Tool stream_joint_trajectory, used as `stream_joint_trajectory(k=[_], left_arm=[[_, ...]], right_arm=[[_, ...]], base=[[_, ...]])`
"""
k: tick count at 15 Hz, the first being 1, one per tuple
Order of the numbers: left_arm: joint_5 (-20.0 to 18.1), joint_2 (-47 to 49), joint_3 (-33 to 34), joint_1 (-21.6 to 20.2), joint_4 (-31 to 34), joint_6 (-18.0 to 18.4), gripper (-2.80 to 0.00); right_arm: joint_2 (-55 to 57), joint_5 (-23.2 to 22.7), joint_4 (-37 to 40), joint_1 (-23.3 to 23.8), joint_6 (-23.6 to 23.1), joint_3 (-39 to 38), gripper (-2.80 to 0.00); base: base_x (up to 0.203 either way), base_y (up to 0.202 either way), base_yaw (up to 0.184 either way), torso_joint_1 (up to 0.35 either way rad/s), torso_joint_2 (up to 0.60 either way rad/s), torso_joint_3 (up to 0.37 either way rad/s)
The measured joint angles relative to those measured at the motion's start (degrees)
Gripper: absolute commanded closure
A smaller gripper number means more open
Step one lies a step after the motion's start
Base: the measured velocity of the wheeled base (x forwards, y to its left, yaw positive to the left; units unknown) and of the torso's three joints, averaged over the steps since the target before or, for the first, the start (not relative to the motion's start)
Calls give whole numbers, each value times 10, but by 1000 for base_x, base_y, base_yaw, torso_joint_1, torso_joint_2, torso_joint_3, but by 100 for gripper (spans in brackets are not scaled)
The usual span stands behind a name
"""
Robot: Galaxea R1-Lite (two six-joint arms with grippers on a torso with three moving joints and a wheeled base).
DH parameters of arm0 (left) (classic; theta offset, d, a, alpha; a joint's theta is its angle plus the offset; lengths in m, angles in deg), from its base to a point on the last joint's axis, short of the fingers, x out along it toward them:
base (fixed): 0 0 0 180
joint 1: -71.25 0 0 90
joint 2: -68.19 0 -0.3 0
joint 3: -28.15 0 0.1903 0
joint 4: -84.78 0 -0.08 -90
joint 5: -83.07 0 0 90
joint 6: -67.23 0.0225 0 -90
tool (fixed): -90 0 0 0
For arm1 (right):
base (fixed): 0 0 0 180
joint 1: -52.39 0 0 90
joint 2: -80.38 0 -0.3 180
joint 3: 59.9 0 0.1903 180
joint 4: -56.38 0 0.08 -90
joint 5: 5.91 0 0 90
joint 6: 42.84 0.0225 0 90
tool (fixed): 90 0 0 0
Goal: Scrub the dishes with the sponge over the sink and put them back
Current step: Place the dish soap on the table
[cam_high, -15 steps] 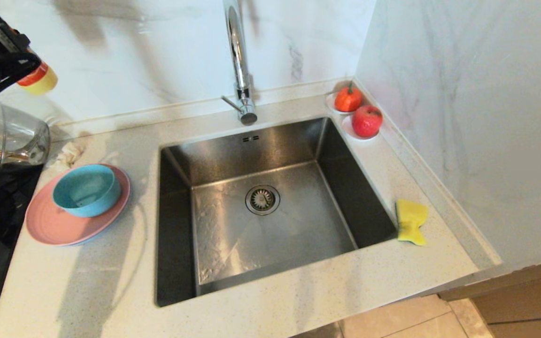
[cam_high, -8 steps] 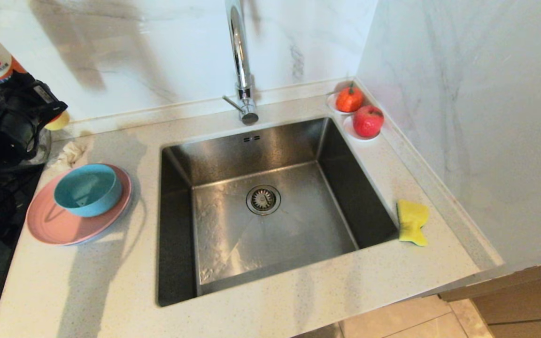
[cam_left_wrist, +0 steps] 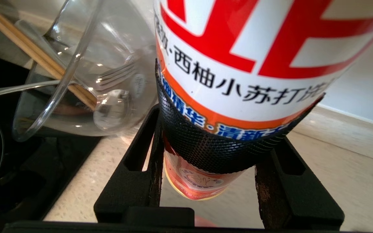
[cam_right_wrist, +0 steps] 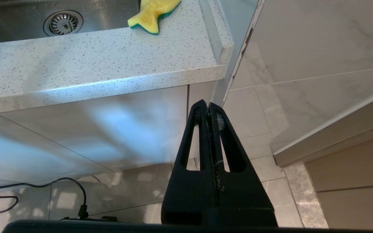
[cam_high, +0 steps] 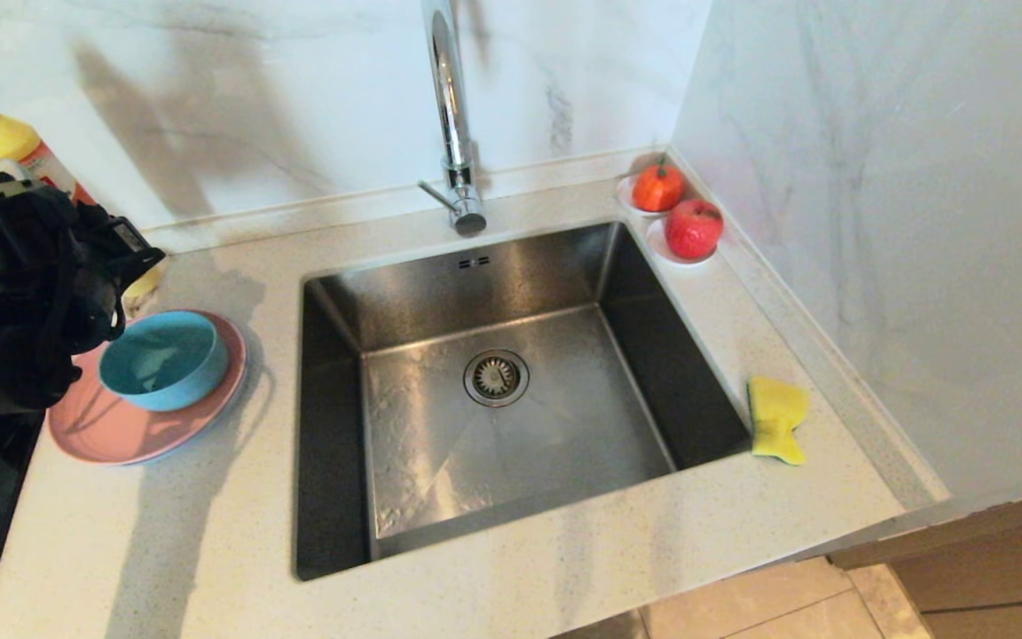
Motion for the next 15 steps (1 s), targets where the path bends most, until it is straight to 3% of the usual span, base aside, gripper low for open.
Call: stream_joint_trajectory(k=[7,15], left_arm=[[2,51,-38,-16,-5,-28,0],[1,96,-97,-23,-4,-30,0]], right_arm=[[0,0,0,0,0,0,0],[0,0,0,0,0,0,0]], base=[[0,0,0,0,0,0],[0,0,0,0,0,0]])
